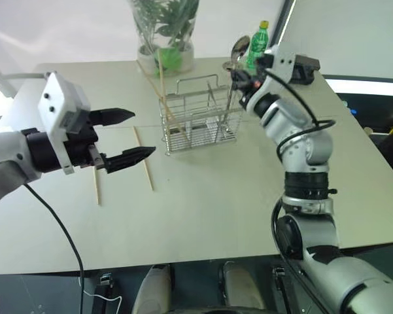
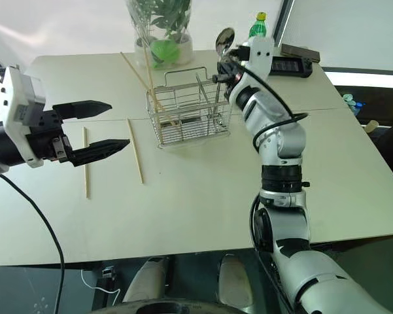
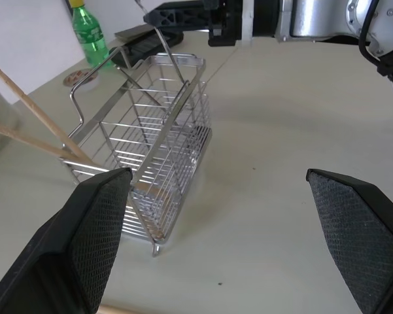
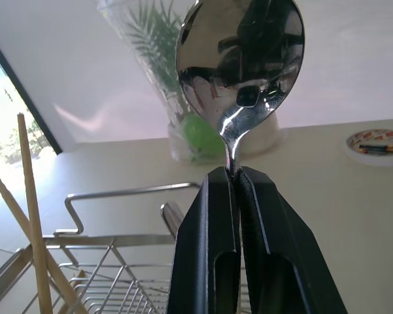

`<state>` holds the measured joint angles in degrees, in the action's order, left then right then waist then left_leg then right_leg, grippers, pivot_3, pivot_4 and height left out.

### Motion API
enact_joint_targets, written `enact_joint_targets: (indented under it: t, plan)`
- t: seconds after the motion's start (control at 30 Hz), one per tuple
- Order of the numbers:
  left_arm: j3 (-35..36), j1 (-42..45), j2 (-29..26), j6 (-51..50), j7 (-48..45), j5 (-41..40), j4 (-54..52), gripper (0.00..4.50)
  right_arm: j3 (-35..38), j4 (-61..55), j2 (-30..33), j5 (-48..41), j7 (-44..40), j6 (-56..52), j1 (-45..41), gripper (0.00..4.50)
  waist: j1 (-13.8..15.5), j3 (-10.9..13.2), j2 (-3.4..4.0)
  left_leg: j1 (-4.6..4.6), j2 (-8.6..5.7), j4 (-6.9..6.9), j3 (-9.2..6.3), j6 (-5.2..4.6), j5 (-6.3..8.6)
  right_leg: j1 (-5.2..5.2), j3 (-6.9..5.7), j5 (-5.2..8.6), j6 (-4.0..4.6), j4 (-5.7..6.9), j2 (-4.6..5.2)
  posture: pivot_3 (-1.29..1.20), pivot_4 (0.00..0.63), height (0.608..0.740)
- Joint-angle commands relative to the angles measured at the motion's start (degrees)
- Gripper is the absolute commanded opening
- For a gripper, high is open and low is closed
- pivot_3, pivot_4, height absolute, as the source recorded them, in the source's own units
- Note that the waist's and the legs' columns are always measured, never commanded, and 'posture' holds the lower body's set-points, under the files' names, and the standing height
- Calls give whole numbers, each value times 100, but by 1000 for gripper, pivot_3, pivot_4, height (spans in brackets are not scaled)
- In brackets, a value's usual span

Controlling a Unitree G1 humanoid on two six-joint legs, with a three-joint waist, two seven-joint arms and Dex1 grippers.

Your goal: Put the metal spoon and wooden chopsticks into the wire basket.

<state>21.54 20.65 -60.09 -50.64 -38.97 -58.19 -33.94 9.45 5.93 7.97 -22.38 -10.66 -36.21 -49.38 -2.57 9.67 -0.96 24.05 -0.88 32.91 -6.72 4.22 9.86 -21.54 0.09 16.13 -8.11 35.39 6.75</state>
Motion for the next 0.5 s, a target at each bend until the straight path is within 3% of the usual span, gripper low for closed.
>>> enact_joint_targets:
  t: [0.03,0.13,0.37,0.5]
  plan:
    - [193,76,-76,40,23,-57,-95,4500,-75,-50,-133,86,-15,421,29,115,2,0,-1,0,0,0,0,0,0,0,0,0,0,0,0,0,150,720]
    - [168,130,-73,38,36,-64,-64,4500,-33,36,-195,98,63,524,92,951,12,0,-1,0,0,0,0,0,0,1,0,0,0,0,0,0,150,720]
    - [143,209,-57,58,31,-44,11,4500,123,-107,18,17,98,453,43,4276,10,0,-1,-1,0,1,0,0,0,2,0,0,0,0,0,0,150,720]
    - [222,166,-77,31,59,-13,63,4500,302,-327,431,-208,-110,176,-121,4276,19,0,0,-1,0,1,0,0,0,4,0,0,0,-2,0,0,150,720]
